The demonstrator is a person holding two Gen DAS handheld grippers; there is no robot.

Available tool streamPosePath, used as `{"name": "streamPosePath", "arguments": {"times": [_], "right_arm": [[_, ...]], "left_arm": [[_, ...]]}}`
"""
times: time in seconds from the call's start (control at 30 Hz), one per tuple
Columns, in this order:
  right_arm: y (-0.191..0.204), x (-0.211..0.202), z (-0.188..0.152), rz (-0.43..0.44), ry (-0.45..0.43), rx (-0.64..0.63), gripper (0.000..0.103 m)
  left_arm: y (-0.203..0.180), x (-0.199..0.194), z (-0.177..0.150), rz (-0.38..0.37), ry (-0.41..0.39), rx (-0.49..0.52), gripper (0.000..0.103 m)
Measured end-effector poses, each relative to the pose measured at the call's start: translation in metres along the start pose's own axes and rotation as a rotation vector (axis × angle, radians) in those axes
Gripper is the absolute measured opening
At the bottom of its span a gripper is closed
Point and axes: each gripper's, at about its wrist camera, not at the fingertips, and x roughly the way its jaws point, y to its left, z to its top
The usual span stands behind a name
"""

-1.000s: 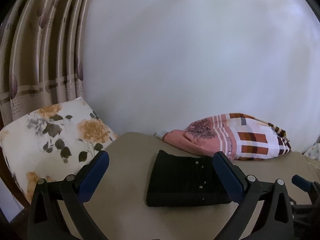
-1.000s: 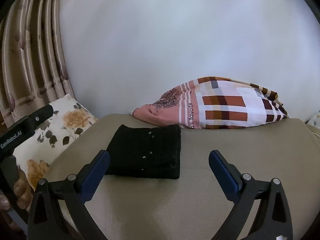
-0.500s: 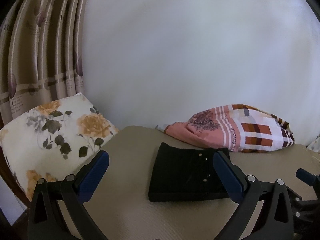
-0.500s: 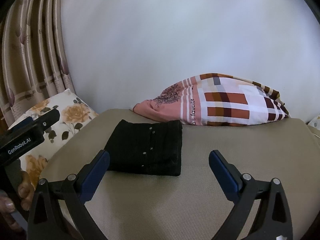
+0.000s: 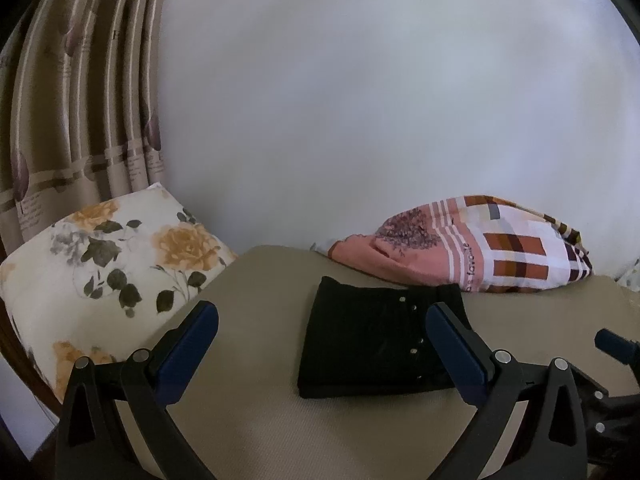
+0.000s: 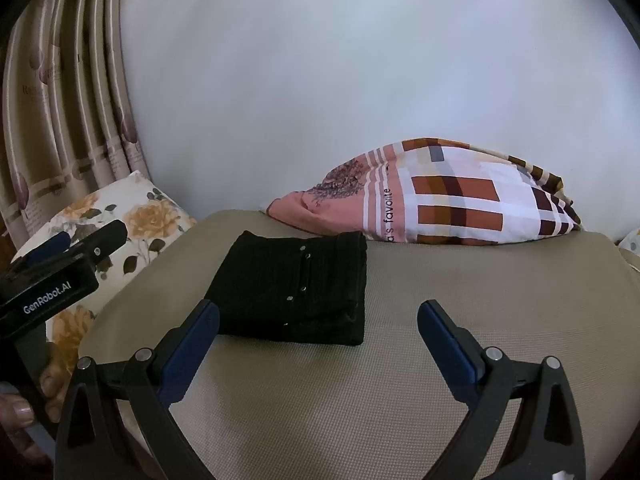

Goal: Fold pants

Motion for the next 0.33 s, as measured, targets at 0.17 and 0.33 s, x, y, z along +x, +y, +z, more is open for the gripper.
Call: {"name": "streamPosePath", "arguments": {"times": [0.17,0.33], "right_arm": [[0.0006,0.0033,-0.0001,0.003,0.011,-0.005,0.099],[0.0013,0.0068,-0.0012,0.006,0.022,-0.01,0.099]], "left_arm": [[0.0036,0.0041,-0.0008,-0.022,-0.02,0.0,0.103],[0.0066,0.0082,0.0016,-0.025,-0.01,-0.006,0.103]]}}
